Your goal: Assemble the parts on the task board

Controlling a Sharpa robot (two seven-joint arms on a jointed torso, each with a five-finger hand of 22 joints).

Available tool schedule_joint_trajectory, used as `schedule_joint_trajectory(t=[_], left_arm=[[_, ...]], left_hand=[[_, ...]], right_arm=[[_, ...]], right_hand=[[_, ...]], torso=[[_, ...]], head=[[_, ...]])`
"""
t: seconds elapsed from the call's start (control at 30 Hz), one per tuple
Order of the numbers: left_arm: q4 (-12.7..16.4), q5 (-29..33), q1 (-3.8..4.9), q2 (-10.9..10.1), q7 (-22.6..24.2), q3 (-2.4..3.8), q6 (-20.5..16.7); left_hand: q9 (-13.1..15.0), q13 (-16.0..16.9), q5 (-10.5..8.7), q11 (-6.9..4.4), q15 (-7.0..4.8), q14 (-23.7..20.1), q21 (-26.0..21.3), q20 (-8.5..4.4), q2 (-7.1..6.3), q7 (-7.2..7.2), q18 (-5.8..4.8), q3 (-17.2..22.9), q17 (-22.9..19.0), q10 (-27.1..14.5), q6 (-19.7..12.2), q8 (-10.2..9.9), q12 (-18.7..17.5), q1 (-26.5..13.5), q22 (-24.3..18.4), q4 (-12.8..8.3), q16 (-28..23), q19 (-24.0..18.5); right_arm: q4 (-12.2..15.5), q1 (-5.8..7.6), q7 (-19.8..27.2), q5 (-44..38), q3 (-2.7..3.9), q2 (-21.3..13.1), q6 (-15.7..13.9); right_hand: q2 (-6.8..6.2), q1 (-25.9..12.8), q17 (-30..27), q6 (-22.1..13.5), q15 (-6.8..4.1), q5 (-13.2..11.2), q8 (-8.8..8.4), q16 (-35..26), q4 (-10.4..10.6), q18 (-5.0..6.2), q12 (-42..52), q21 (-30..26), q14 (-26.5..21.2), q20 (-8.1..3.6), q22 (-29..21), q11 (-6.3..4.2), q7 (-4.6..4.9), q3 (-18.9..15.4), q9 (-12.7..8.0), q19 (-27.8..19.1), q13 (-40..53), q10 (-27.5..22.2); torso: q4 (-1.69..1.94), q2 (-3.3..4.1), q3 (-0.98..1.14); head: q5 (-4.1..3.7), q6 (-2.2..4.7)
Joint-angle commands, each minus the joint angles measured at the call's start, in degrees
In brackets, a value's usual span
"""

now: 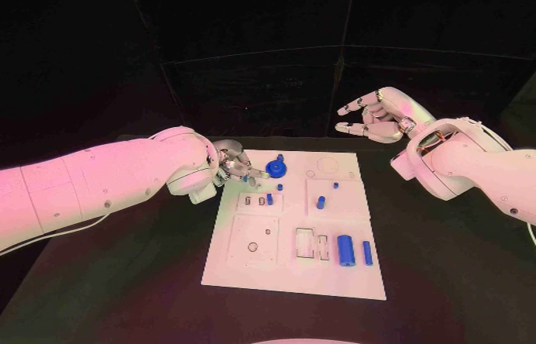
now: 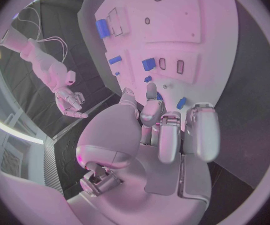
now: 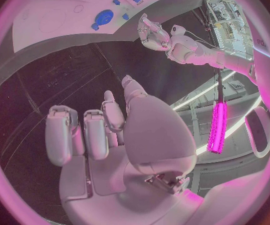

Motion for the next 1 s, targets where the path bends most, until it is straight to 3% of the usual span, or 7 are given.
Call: schedule_joint_trajectory(t=[0.03, 0.33, 0.77, 1.0], left_arm=[[-0.65, -4.56, 0.39, 1.07, -6.03, -0.18, 3.12], [-2.56, -4.92, 1.21, 4.55, -7.24, -1.34, 4.84], [-5.15, -6.49, 1.36, 8.59, -7.77, -2.12, 6.14], [-6.15, -6.66, 1.36, 9.79, -7.84, -2.33, 6.97]], left_hand=[[0.55, 0.43, -0.02, -0.09, -0.46, 6.1, 1.01, -0.16, -0.23, 0.01, -0.86, -0.71, 15.06, 0.39, -0.5, 0.52, 0.32, -0.79, 2.14, 0.34, 0.17, 1.76], [1.51, 0.69, -0.03, -0.16, -0.56, 6.1, 2.59, -0.27, -0.23, -0.06, -1.29, -1.48, 15.06, 0.3, -1.05, 1.17, 0.42, -1.2, 4.46, 0.92, 0.17, 2.55], [2.09, 0.81, -0.02, -0.17, -0.58, 6.1, 3.5, -0.32, -0.1, -0.05, -1.55, -1.66, 15.06, 0.21, -1.51, 1.45, 0.42, -0.81, 5.79, 0.81, 0.17, 3.03], [2.28, 1.03, -0.01, -0.18, -0.58, 6.1, 3.7, -0.32, -0.04, -0.07, -1.6, -1.68, 15.06, 0.31, -1.55, 1.58, 0.58, -0.66, 6.09, 0.74, 0.17, 3.14]], right_arm=[[-0.37, 0.18, -0.28, 1.46, 0.06, 0.28, 1.82], [-1.11, 0.19, -0.73, 1.5, 0.06, 0.87, 2.23], [-2.1, 0.19, -1.18, 1.51, 0.05, 1.77, 2.76], [-2.32, 0.19, -1.3, 1.51, 0.05, 2.04, 2.85]], right_hand=[[-0.19, 0.48, 6.09, -0.06, 0.19, 0.16, 0.27, -0.3, 0.01, 0.24, -0.17, -0.29, 3.75, -0.07, 1.88, 0.09, -0.11, -0.31, 0.04, -0.29, -0.05, -0.47], [-0.12, 0.47, 5.9, -0.01, 0.18, 0.35, 0.32, -0.45, 0.11, 0.28, -0.39, -0.42, 3.7, -0.08, 1.66, 0.08, -0.13, -0.38, 0.05, -0.4, -0.22, -0.58], [0.04, 0.7, 5.8, -0.04, 0.11, 1.61, 0.4, -0.61, 0.37, 0.31, -0.54, -0.57, 3.7, -0.15, 1.49, 0.02, -0.16, -0.61, 0.04, -0.46, -0.39, -0.59], [0.06, 0.73, 5.61, -0.07, 0.11, 1.82, 0.4, -0.76, 0.43, 0.38, -0.74, -0.75, 3.66, -0.16, 1.15, 0.02, -0.16, -0.65, 0.03, -0.63, -0.54, -0.7]], torso=[[0.01, -0.1, -0.06], [-0.12, 0.05, -0.09], [-0.06, 0.1, -0.11], [-0.09, 0.09, -0.13]], head=[[-0.12, -0.18], [-0.13, -0.4], [-0.22, -0.88], [-0.18, -1.14]])
